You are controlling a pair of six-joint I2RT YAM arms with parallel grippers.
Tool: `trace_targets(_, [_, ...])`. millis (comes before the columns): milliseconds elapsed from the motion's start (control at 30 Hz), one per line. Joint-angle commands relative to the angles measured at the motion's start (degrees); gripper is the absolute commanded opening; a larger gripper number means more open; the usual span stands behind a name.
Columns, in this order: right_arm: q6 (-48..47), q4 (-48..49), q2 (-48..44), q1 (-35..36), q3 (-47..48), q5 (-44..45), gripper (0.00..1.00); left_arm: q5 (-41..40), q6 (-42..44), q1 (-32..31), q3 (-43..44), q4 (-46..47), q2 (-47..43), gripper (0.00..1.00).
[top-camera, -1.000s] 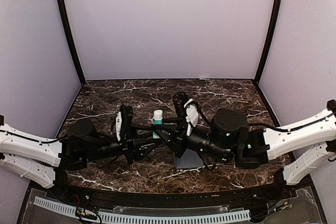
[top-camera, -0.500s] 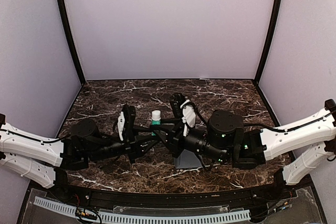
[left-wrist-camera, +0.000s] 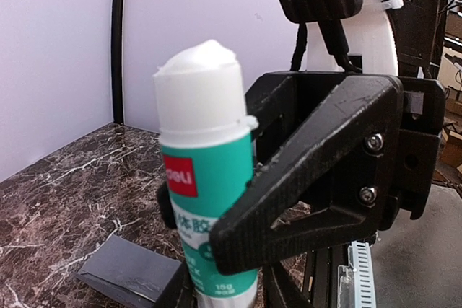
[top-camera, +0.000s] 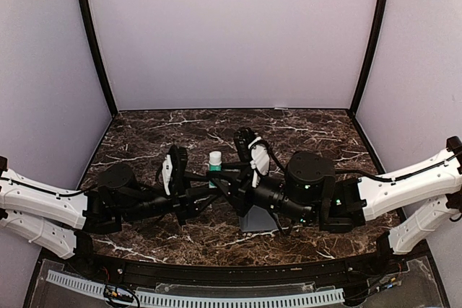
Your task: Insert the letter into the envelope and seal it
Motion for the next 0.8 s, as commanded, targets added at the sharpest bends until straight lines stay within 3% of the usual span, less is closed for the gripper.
trace_targets(0, [-0.04, 2.47, 0.17, 0.26, 1.95, 1.14, 0.00, 0.08, 1.21, -0.52, 1.58, -0.24, -0.66, 0.23])
trace_targets(133, [0.04, 2.59, 0.18, 0.26, 1.70, 1.05, 0.00, -0.47, 1.41, -0.83, 1.94, -0.63, -0.57, 0.11])
trace_targets(333, [-2.14, 3.45, -0.93, 0.16, 0.37, -2.72, 0.00, 2.63, 0.83, -1.14, 2.03, -1.02, -1.40, 0.03])
trace_targets(500, [-5.88, 6.95, -2.79, -1.50, -3.47, -12.75, 0.00, 10.51, -0.84, -1.15, 1.32, -0.58, -3.91, 0.02])
trace_targets(767, [-7.80, 14.73, -3.34, -5.83, -7.88, -39.55, 0.00, 29.43, -2.45, -1.15, -0.13, 3.16, -5.17, 0.03])
